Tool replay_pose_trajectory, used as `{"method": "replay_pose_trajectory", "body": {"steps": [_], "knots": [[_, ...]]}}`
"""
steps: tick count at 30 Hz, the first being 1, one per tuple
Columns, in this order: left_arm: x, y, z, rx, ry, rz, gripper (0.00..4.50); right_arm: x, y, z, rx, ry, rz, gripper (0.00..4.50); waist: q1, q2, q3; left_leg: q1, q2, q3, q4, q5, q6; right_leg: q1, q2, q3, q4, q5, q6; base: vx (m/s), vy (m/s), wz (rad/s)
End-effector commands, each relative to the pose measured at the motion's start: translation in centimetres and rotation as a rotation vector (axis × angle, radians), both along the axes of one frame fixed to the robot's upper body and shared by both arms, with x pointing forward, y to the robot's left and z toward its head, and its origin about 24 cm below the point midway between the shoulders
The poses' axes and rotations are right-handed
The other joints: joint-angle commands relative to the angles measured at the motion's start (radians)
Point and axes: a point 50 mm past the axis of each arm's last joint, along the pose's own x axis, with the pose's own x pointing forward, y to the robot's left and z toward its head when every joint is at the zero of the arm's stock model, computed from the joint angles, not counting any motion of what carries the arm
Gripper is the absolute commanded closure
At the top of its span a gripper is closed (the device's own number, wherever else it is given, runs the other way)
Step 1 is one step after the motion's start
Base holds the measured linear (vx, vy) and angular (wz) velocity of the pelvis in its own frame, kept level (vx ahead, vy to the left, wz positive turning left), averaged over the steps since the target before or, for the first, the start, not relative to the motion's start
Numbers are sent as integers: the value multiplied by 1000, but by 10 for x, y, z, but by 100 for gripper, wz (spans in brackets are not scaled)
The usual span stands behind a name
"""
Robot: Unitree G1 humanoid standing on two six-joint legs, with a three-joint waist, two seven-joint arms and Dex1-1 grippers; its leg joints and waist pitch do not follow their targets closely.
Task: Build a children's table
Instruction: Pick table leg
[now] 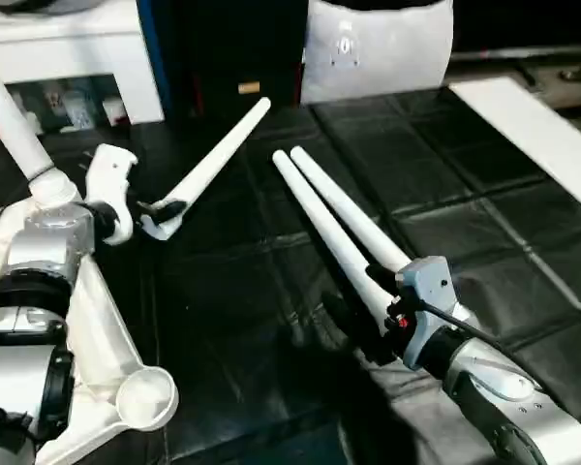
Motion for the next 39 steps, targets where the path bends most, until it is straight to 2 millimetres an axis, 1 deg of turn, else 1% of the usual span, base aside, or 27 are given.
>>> {"method": "replay_pose_trajectory", "body": {"steps": [1, 2, 3, 5, 6, 7, 9, 10, 11, 13, 14, 18, 19, 20, 21, 26, 28, 29, 31, 32, 33, 34, 35, 36, 37, 38, 39], "knots": [[4, -5, 8, -3, -1, -51, 4, 0, -1, 3, -13, 1, 8, 0, -1, 15, -55, 51, 93, -37, -75, -219, 14, 20, -111, 55, -68, 87, -256, 0, 0, 0], [4, -5, 8, 4, 1, -55, 4, 0, -1, 3, -15, 2, 9, 0, 0, 16, -55, 51, 94, -38, -74, -204, 20, 22, -112, 54, -67, 110, -256, 0, 0, 0], [6, -7, 7, 74, 25, -82, 4, 0, -1, 3, -29, 14, 20, 0, -2, 13, -54, 50, 93, -38, -74, -189, 30, 22, -110, 53, -66, 134, -257, 0, 0, 0], [7, -8, 6, 138, 48, -99, 4, 1, -1, 2, -43, 23, 26, 0, -1, 14, -58, 50, 94, -37, -71, -172, 41, 27, -113, 54, -63, 159, -254, 0, 0, 0], [7, -8, 6, 138, 48, -99, 4, 1, -1, 2, -43, 23, 26, 0, -1, 13, -57, 48, 93, -36, -69, -161, 48, 28, -114, 54, -63, 176, -254, 0, 0, 0], [7, -7, 4, 191, 68, -109, 4, 1, -2, 2, -56, 30, 26, 0, -1, 15, -59, 49, 94, -36, -68, -154, 51, 29, -115, 54, -62, 188, -256, 0, 0, 0], [7, -6, 3, 247, 80, -116, 4, 2, -3, 2, -63, 34, 25, 0, -1, 13, -62, 48, 94, -35, -66, -138, 63, 32, -113, 52, -59, 221, -263, 0, 0, 0], [6, -5, 3, 267, 88, -118, 21, 2, -3, 1, -66, 36, 24, 0, -1, 13, -62, 48, 94, -35, -65, -133, 66, 32, -114, 52, -59, 228, -265, 0, 0, 0], [6, -4, 2, 295, 93, -121, 21, 2, -3, 1, -69, 37, 23, 0, 0, 17, -64, 48, 95, -35, -65, -133, 68, 33, -115, 51, -59, 235, -271, 0, 0, 0], [6, -3, 2, 311, 96, -122, 32, 2, -4, 1, -71, 39, 23, 0, 0, 15, -62, 49, 96, -35, -66, -148, 65, 32, -114, 51, -60, 215, -277, 0, 0, 0], [6, -2, 2, 328, 94, -129, 49, 2, -4, 1, -74, 41, 22, 0, 1, 16, -63, 50, 96, -34, -66, -158, 61, 33, -115, 51, -61, 199, -281, 0, 0, 0], [7, -3, 3, 329, 84, -149, 80, 2, -4, 1, -79, 47, 24, 0, 1, 16, -64, 51, 98, -35, -67, -168, 52, 31, -114, 52, -61, 181, -290, 0, 0, 0], [7, -4, 4, 328, 83, -152, 80, 2, -4, 2, -81, 48, 25, 0, 1, 16, -65, 51, 98, -34, -66, -163, 52, 31, -114, 51, -59, 189, -293, 0, 0, 0], [7, -4, 5, 327, 82, -154, 97, 2, -4, 2, -82, 48, 27, 0, 1, 17, -65, 51, 98, -34, -66, -158, 53, 32, -114, 51, -58, 196, -294, 0, 0, 0], [7, -4, 5, 330, 82, -152, 97, 2, -4, 1, -83, 49, 28, 0, 2, 15, -70, 51, 97, -34, -65, -155, 54, 34, -114, 51, -57, 201, -297, 0, 0, 0], [8, -4, 7, 321, 76, -151, 136, 4, -3, 0, -89, 49, 32, 0, 4, 15, -73, 49, 96, -32, -60, -128, 64, 35, -115, 50, -54, 235, -303, 0, 0, 0], [7, -3, 7, 316, 75, -151, 141, 4, -3, 0, -91, 48, 32, 0, 3, 16, -73, 50, 96, -32, -60, -128, 67, 35, -113, 49, -53, 237, -305, 0, 0, 0], [7, -2, 7, 311, 74, -149, 142, 5, -2, 0, -92, 48, 31, 0, 4, 17, -77, 50, 96, -32, -59, -134, 65, 37, -114, 49, -53, 230, -307, 0, 0, 0], [6, -2, 7, 296, 74, -151, 144, 5, -2, -1, -94, 47, 31, 0, 5, 16, -77, 50, 95, -31, -59, -131, 64, 36, -114, 49, -52, 230, -310, 0, 0, 0], [6, -2, 7, 291, 72, -151, 144, 5, -2, -1, -94, 47, 32, 0, 7, 18, -80, 51, 96, -31, -58, -131, 61, 37, -115, 49, -52, 230, -312, 0, 0, 0], [6, -2, 7, 287, 71, -152, 145, 5, -2, -2, -94, 47, 32, 0, 8, 18, -80, 50, 96, -31, -58, -132, 59, 37, -114, 48, -51, 231, -313, 0, 0, 0], [4, -2, 6, 268, 67, -150, 145, 6, -1, -2, -92, 47, 31, 0, 8, 18, -82, 50, 96, -31, -58, -129, 58, 38, -113, 48, -50, 234, -313, 0, 0, 0], [3, -2, 5, 254, 60, -142, 145, 6, -1, -3, -89, 45, 30, 0, 10, 23, -87, 52, 98, -32, -57, -130, 56, 38, -114, 47, -48, 241, -318, 0, 0, 0], [3, -1, 5, 247, 56, -137, 145, 6, 0, -3, -86, 44, 28, 0, 9, 20, -87, 50, 97, -30, -56, -125, 57, 38, -113, 47, -47, 251, -321, 0, 0, 0], [2, -1, 5, 235, 52, -131, 145, 6, 0, -3, -84, 43, 26, 0, 12, 24, -92, 52, 97, -31, -54, -123, 57, 39, -114, 47, -45, 255, -323, 0, 0, 0], [2, -1, 6, 221, 41, -121, 146, 7, -1, -3, -85, 38, 18, 0, 13, 23, -90, 50, 95, -29, -54, -123, 57, 38, -113, 46, -45, 257, -325, 0, 0, 0], [1, -1, 8, 187, 25, -108, 146, 9, -1, -3, -79, 27, 6, 0, 15, 25, -97, 51, 95, -30, -52, -124, 53, 40, -114, 46, -44, 254, -327, 0, 0, 0]]}}
